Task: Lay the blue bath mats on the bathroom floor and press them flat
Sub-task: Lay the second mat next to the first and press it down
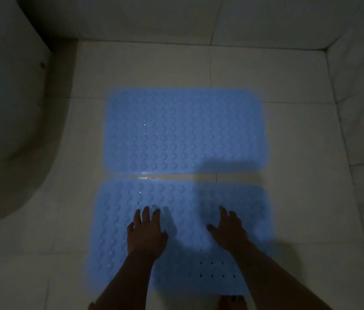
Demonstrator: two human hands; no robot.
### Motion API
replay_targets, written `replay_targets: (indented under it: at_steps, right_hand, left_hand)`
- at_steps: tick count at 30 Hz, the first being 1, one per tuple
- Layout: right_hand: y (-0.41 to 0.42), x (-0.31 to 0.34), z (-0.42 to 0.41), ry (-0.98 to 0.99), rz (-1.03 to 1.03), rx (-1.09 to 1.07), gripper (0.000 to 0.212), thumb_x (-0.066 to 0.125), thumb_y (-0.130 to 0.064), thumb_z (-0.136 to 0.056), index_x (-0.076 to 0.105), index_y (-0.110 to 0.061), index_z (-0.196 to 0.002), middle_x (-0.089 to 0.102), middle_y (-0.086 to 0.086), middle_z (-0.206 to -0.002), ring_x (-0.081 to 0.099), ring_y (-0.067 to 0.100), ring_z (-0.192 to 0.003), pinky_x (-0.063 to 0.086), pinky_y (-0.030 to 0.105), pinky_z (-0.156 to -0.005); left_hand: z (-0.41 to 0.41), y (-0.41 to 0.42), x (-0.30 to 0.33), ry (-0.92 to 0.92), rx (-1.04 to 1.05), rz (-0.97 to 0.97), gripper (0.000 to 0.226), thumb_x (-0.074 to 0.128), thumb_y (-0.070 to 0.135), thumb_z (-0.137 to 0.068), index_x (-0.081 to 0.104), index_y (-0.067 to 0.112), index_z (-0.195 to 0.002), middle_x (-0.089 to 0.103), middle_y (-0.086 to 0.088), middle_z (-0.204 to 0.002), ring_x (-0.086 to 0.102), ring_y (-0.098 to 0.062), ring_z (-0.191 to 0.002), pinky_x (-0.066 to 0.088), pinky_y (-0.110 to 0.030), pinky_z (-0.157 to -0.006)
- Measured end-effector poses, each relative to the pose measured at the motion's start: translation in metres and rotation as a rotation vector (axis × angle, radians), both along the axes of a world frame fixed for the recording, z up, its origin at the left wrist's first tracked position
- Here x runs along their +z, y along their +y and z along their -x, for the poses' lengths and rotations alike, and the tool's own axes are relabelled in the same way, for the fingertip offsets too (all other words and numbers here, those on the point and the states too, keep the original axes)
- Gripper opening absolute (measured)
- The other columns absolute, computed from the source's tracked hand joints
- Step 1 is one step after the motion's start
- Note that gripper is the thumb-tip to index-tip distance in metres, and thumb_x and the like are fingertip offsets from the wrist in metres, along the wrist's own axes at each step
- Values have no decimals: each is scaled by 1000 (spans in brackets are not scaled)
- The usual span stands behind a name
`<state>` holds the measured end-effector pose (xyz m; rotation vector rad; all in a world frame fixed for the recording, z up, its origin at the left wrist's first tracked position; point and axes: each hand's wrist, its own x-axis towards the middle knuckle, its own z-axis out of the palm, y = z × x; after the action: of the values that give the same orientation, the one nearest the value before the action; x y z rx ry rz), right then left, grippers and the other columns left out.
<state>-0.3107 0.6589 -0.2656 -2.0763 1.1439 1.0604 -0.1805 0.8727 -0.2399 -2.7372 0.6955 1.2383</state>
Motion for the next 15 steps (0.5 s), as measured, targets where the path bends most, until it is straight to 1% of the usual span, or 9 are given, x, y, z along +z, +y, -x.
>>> replay_targets:
  at_steps: [1, 2, 3, 4, 6, 7, 10, 12, 15]
  right_hand:
    - [2, -23, -2, 4, 36, -54, 96, 51, -70, -91, -1, -29, -161, 2, 15, -169, 8, 38, -155, 27, 58, -119]
    - [3, -49, -7, -13, 85, -87, 104, 48, -79, -86, -7, -31, -161, -8, 12, -169, -1, 35, -156, 21, 62, -120]
    - [4, -74, -14, -44, 141, -94, 111, 43, -87, -80, -12, -32, -160, -15, 9, -169, -8, 33, -157, 15, 64, -120]
    - [5, -92, -19, -82, 193, -88, 116, 38, -93, -75, -15, -33, -159, -21, 9, -168, -13, 32, -156, 10, 66, -120]
    - [8, -123, -27, -179, 317, -82, 124, 30, -99, -67, -23, -33, -157, -30, 9, -165, -21, 32, -154, 4, 69, -118]
    - [11, -136, -28, -224, 387, -85, 126, 27, -102, -64, -24, -33, -156, -32, 9, -164, -24, 33, -153, 1, 70, -117]
    - [19, -169, -27, -336, 567, -97, 127, 19, -105, -60, -15, -33, -159, -22, 7, -168, -19, 31, -155, -1, 70, -117]
    - [21, -178, -26, -361, 605, -94, 127, 16, -105, -60, -9, -32, -161, -16, 8, -169, -17, 30, -156, 1, 71, -118]
    - [20, -181, -28, -376, 607, -88, 127, 18, -106, -61, -7, -32, -161, -15, 8, -170, -17, 30, -156, 0, 71, -118]
  left_hand:
    - [-6, 5, -26, -37, 6, 27, 83, 41, 61, -101, 3, 25, -165, -3, -12, -173, -3, -39, -159, 20, -55, -126]
    - [-16, 9, -53, -106, 19, 81, 88, 39, 71, -97, 4, 26, -165, -4, -14, -173, -2, -42, -158, 19, -59, -125]
    - [-28, 13, -80, -179, 26, 123, 96, 35, 81, -90, 8, 27, -165, -1, -15, -173, 0, -44, -157, 18, -64, -122]
    - [-38, 16, -104, -230, 22, 145, 105, 31, 91, -83, 9, 28, -165, -3, -14, -172, -2, -46, -157, 13, -68, -120]
    - [-48, 22, -146, -252, -27, 129, 117, 25, 101, -75, -3, 30, -164, -20, -10, -170, -19, -43, -155, 0, -72, -120]
    - [-48, 25, -162, -277, -45, 142, 121, 26, 102, -73, -4, 29, -164, -23, -9, -170, -22, -42, -155, -3, -73, -120]
    - [-42, 32, -191, -412, -46, 234, 124, 43, 99, -69, 17, 24, -164, 1, -12, -173, -3, -43, -158, 3, -75, -119]
    - [-38, 34, -201, -468, -55, 268, 124, 47, 98, -68, 22, 23, -163, 5, -12, -173, 1, -43, -158, 6, -75, -118]
    - [-36, 38, -207, -539, -40, 302, 123, 49, 97, -67, 25, 23, -163, 6, -11, -173, 3, -41, -158, 8, -74, -118]
